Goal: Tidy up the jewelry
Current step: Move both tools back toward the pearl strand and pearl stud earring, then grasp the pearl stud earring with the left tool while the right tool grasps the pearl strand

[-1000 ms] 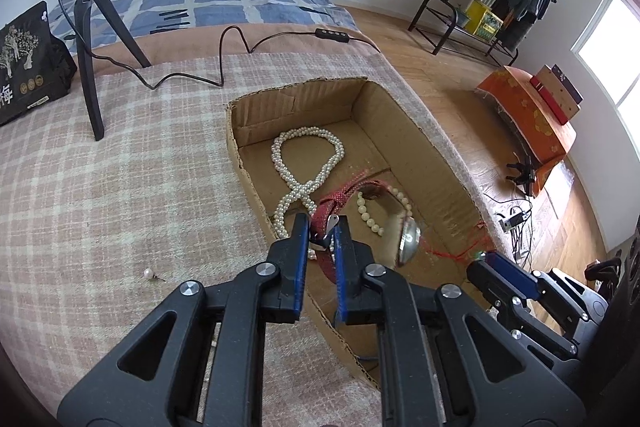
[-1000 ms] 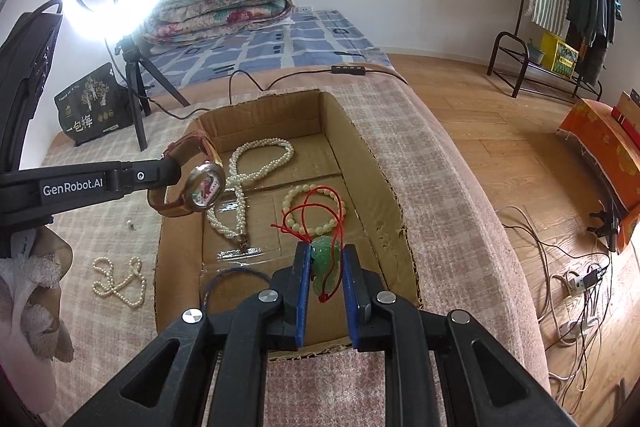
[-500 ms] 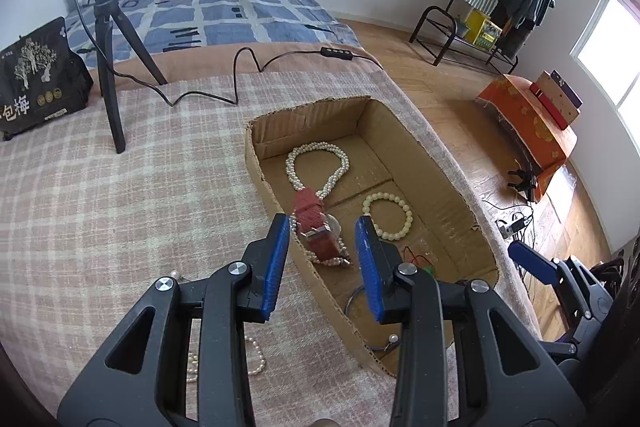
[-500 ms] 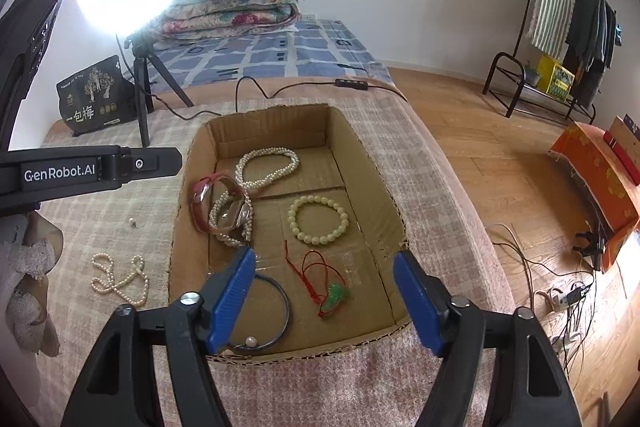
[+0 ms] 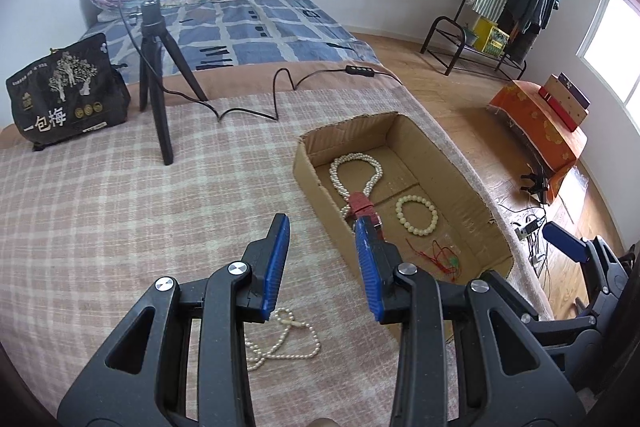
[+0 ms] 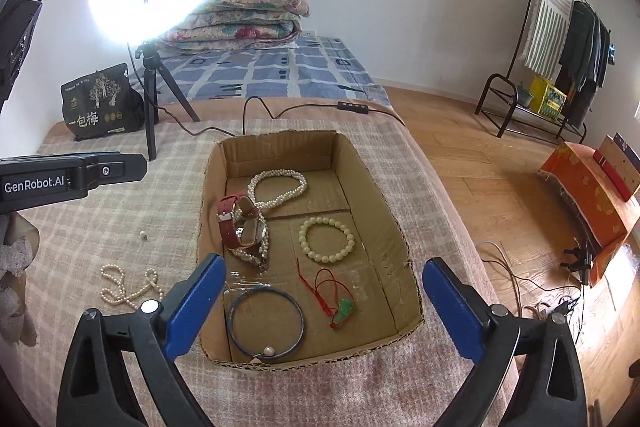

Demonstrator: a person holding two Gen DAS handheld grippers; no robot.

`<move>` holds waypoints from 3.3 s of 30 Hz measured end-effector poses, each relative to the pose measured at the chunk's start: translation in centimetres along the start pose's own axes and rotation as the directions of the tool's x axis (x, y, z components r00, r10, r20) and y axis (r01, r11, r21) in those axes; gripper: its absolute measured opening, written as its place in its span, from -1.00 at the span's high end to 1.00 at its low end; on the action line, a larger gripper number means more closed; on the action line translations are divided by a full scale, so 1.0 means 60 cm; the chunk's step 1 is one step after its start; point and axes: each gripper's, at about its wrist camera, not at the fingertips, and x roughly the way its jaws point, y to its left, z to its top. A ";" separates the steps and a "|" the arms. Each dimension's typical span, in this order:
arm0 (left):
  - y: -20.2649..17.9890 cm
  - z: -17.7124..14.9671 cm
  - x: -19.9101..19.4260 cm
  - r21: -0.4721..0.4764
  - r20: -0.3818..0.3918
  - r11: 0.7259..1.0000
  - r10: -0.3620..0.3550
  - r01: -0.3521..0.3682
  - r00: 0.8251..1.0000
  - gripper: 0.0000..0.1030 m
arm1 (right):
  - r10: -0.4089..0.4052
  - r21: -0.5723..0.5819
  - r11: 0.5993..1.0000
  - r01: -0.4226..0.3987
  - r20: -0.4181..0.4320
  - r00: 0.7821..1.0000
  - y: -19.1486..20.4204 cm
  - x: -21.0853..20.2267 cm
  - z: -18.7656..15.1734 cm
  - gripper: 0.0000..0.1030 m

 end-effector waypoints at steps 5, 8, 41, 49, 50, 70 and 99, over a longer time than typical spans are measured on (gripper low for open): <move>0.027 -0.005 -0.026 0.022 0.027 1.000 0.011 -0.011 1.000 0.07 | 0.005 -0.024 1.000 -0.005 0.019 1.000 0.018 -0.011 0.005 -0.99; 0.049 -0.009 -0.042 0.034 0.036 0.999 0.018 -0.019 0.999 0.07 | 0.036 -0.043 0.998 -0.034 0.038 0.999 0.028 -0.018 0.005 -0.99; 0.159 -0.062 0.039 0.063 -0.104 0.998 0.022 -0.015 0.994 0.07 | 0.362 -0.111 0.915 -0.388 -0.199 0.911 0.200 0.072 -0.076 0.17; 0.155 -0.071 0.083 0.063 -0.152 0.998 0.013 -0.003 0.988 0.07 | 0.343 -0.095 0.922 -0.374 -0.243 0.907 0.205 0.113 -0.084 0.32; 0.154 -0.072 0.088 0.065 -0.155 0.998 0.014 -0.003 0.988 0.07 | 0.342 -0.093 0.923 -0.374 -0.247 0.906 0.205 0.117 -0.084 0.37; 0.124 -0.083 0.165 0.150 -0.191 0.989 0.036 -0.007 0.981 0.08 | 0.312 -0.117 0.930 -0.349 -0.252 0.916 0.221 0.147 -0.086 0.42; 0.180 -0.061 0.127 0.075 -0.131 0.997 0.036 -0.026 0.991 0.68 | 0.332 -0.131 0.923 -0.361 -0.202 0.921 0.219 0.121 -0.064 0.98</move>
